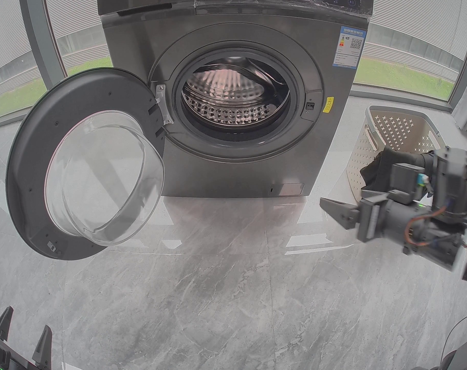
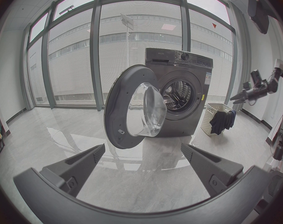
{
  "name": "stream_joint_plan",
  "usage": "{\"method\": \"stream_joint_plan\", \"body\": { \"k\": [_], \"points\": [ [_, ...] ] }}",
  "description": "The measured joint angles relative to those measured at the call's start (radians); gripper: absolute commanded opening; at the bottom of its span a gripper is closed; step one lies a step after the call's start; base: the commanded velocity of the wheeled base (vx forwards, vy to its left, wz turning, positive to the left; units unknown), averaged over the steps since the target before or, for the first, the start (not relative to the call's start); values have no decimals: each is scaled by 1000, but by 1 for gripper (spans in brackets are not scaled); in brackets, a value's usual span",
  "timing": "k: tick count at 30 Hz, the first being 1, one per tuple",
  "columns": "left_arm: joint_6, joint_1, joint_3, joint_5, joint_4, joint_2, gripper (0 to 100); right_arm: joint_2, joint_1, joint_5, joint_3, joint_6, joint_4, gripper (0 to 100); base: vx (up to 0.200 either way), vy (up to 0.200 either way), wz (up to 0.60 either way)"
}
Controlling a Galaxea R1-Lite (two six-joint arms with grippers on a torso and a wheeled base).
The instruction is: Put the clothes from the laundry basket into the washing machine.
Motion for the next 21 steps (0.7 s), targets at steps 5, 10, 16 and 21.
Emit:
{"method": "stream_joint_plan", "body": {
  "k": [5, 10, 16, 21],
  "points": [
    [-1, 0, 0, -1, 0, 0, 100, -256, -119, 10, 239, -38, 1, 100, 0, 0, 0],
    [-2, 0, 0, -2, 0, 0, 100, -504, -258, 25, 452, -64, 22, 100, 0, 0, 0],
    [-2, 0, 0, -4, 0, 0, 100, -813, -413, 92, 578, -98, 188, 100, 0, 0, 0],
    [-2, -1, 0, -4, 0, 0, 100, -1054, -529, 205, 617, -121, 384, 100, 0, 0, 0]
  ]
}}
